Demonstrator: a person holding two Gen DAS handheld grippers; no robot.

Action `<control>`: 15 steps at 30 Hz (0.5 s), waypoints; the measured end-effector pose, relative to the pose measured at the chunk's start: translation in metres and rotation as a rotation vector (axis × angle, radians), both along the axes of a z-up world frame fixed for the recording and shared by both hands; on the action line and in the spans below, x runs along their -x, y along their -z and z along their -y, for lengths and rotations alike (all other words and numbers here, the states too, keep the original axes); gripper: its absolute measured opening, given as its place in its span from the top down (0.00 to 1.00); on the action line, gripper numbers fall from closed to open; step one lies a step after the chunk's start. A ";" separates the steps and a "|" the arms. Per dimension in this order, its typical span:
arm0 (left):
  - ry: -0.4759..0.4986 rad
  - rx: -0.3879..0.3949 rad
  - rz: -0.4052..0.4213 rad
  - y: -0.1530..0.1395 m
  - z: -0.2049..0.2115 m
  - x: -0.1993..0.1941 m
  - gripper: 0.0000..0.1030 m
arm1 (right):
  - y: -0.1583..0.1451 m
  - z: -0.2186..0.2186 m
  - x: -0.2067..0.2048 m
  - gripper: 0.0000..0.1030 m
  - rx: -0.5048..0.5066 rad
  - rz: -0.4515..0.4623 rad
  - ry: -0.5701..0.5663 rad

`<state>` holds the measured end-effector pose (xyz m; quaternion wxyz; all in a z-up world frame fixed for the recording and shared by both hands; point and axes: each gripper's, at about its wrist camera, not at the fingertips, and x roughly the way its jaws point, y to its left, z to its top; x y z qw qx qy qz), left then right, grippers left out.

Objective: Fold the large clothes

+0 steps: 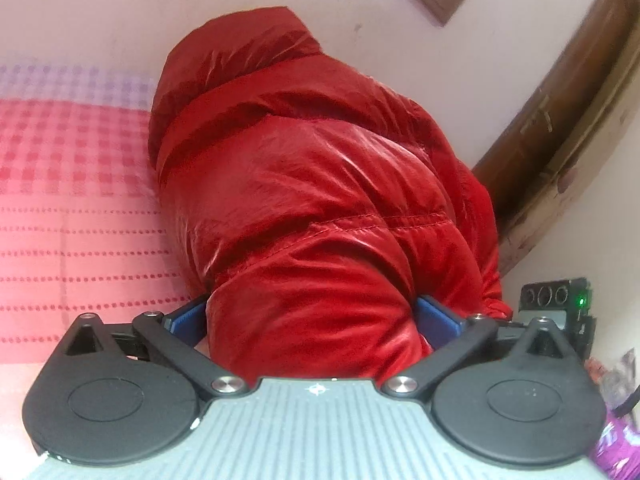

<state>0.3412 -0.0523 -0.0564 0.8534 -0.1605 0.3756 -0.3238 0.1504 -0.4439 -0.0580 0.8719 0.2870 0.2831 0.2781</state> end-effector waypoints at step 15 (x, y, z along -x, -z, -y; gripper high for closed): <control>-0.153 -0.285 0.275 -0.034 0.030 0.071 0.27 | -0.034 -0.033 0.034 0.26 0.128 0.189 0.035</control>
